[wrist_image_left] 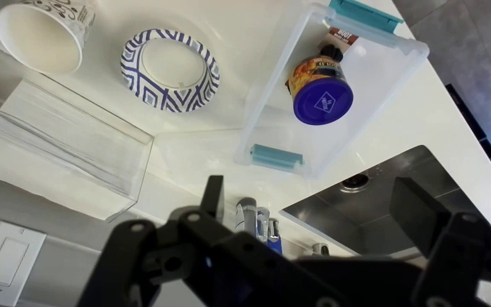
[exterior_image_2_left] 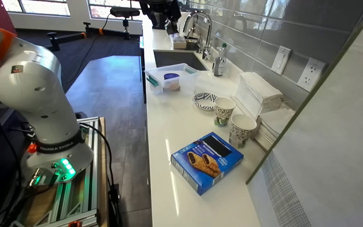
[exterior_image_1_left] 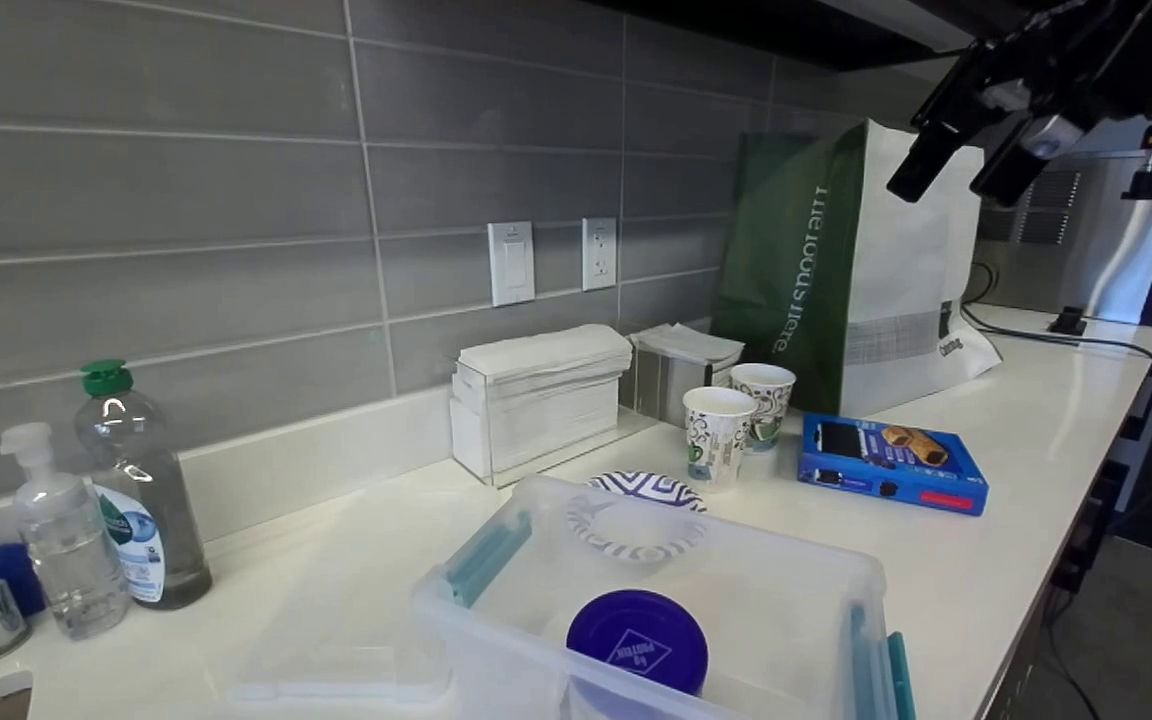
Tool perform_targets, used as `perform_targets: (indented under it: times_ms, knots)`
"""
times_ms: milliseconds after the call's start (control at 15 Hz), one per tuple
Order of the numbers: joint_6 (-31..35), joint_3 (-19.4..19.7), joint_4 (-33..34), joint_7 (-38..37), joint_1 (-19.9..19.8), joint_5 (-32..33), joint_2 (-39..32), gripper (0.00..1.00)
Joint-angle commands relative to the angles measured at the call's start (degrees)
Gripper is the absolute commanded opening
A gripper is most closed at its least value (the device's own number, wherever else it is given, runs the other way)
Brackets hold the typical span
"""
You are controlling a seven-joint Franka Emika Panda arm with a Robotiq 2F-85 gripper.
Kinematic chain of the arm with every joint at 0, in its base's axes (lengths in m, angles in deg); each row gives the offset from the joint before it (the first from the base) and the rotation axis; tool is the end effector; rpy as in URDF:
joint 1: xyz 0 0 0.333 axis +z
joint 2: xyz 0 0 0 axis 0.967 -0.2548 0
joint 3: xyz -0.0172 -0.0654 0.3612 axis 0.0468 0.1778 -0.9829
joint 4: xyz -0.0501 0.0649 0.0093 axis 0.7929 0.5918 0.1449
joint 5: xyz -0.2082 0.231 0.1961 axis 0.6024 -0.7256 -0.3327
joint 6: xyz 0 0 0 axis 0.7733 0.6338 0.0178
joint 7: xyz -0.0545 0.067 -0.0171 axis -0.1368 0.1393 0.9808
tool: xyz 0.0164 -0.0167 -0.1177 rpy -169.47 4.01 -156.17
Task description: Put the orange can inside the clear lunch box
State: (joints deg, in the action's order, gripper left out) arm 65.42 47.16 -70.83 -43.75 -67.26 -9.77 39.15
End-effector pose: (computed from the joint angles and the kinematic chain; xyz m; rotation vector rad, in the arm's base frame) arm 0.2614 0.0833 0.5979 -2.7672 -0.8947 -0.7367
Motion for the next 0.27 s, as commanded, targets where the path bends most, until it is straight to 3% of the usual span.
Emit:
perform_targets:
  times_ms: [0, 200]
  knots:
    - [0.64, 2.69, -0.16, -2.20, 3.66, 2.91, -0.70, 1.00]
    - [1.43, 2.98, -0.17, -2.06, 3.92, 2.86, -2.62, 1.00]
